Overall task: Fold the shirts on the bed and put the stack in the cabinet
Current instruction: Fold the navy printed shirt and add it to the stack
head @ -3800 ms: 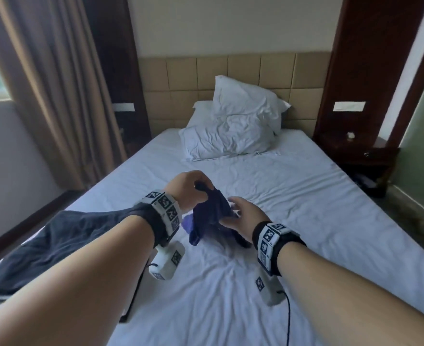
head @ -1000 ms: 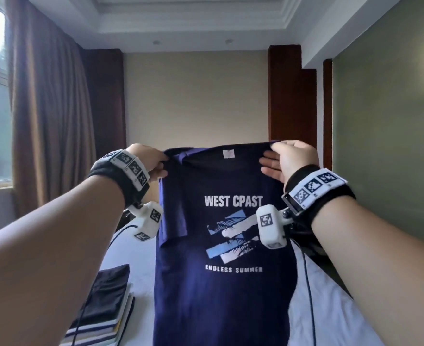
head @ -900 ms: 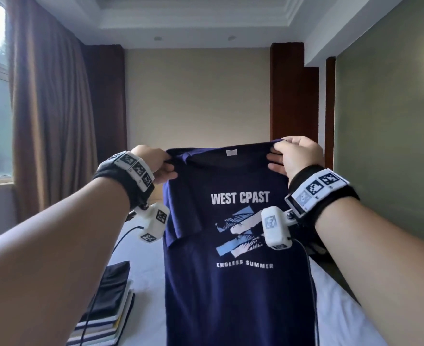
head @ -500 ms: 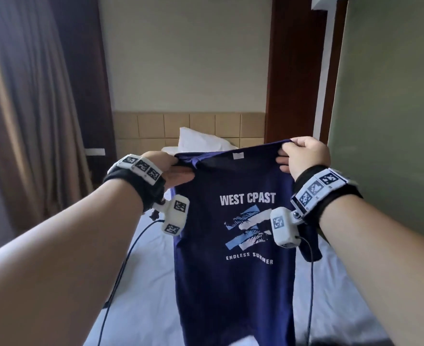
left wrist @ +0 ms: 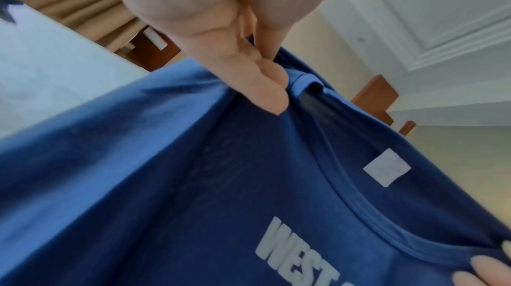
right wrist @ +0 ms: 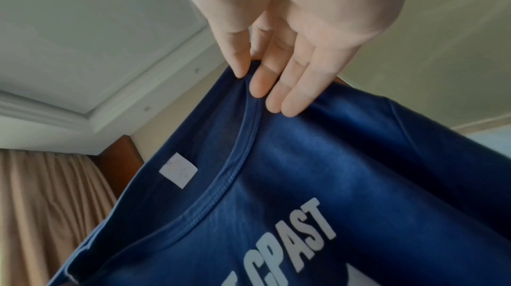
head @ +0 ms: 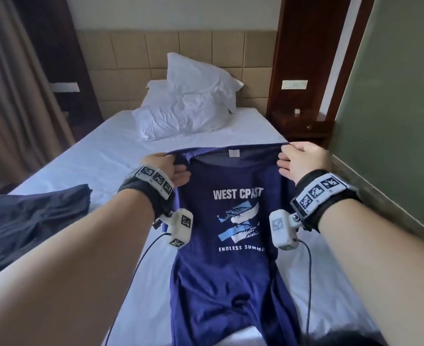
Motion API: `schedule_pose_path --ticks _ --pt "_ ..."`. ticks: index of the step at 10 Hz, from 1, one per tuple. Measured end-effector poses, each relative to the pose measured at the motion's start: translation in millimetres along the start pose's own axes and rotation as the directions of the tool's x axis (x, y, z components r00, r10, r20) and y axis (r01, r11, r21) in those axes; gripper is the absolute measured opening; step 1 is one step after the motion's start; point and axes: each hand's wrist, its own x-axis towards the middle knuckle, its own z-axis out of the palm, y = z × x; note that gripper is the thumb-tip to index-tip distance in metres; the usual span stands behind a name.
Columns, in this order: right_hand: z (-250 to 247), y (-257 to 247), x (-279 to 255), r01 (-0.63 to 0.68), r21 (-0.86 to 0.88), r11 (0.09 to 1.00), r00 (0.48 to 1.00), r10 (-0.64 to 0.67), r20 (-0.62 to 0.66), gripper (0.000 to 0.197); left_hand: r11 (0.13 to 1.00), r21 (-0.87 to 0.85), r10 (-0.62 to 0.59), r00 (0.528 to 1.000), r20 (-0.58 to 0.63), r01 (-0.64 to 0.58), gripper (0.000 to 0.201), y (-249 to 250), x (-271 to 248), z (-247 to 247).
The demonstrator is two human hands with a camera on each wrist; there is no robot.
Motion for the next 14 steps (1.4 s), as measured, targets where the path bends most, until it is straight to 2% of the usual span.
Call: schedule_pose_path --ticks 1,2,3,4,5,6,7,8,9,10,11,12,13,14 --pt "23 42 38 -0.071 -0.041 0.997 0.997 0.071 -0.008 0.006 0.997 0.026 -0.072 0.996 0.043 0.071 0.02 -26 51 10" --pt "46 90 85 -0.088 -0.111 0.99 0.996 0.085 -0.033 0.006 0.967 0.251 -0.045 0.999 -0.029 0.05 0.036 -53 119 13" --pt "70 132 130 -0.067 -0.251 0.966 0.997 0.059 -0.039 0.006 0.91 0.415 0.0 1.0 -0.025 0.01 0.033 -83 195 7" --pt "101 163 174 -0.035 -0.375 0.926 0.999 0.036 -0.005 0.011 0.892 0.452 0.037 0.998 -0.049 -0.011 0.023 -97 255 9" --pt "139 186 213 0.06 -0.532 0.845 0.997 -0.023 0.077 0.015 0.866 0.498 0.102 0.992 -0.073 -0.053 0.04 -100 292 27" --pt "166 211 226 0.117 -0.576 0.809 0.943 0.092 0.32 0.048 0.732 0.679 0.096 0.995 -0.023 -0.055 0.07 -116 312 32" --pt "152 225 228 0.115 -0.649 0.752 0.934 0.14 0.328 0.059 0.625 0.78 0.067 0.997 -0.024 -0.023 0.068 -138 312 19" --pt "105 224 228 0.054 -0.823 0.566 0.98 0.129 0.154 0.042 0.466 0.884 0.08 0.996 -0.027 -0.013 0.029 -149 302 3" --pt "57 233 217 -0.044 -0.926 0.376 0.962 0.264 0.061 0.037 0.355 0.925 0.02 0.988 -0.15 0.133 0.029 -165 300 -25" --pt "31 249 206 -0.145 -0.934 0.326 0.903 0.429 0.01 0.046 0.332 0.902 -0.028 0.959 -0.282 0.275 0.02 -162 270 -42" --pt "22 261 201 -0.209 -0.91 0.357 0.886 0.464 -0.022 0.048 0.404 0.859 -0.085 0.947 -0.308 0.316 0.024 -174 267 -62" --pt "27 266 210 -0.209 -0.924 0.321 0.864 0.503 -0.021 0.046 0.486 0.826 -0.111 0.958 -0.264 0.284 0.027 -183 281 -71" --pt "30 249 232 -0.17 -0.934 0.314 0.879 0.478 0.001 0.041 0.651 0.718 -0.117 0.967 -0.227 0.247 0.024 -176 294 -79" --pt "18 234 259 -0.182 -0.916 0.357 0.966 0.24 -0.099 0.038 0.837 0.496 -0.08 0.948 -0.308 0.232 0.029 -170 305 -84"
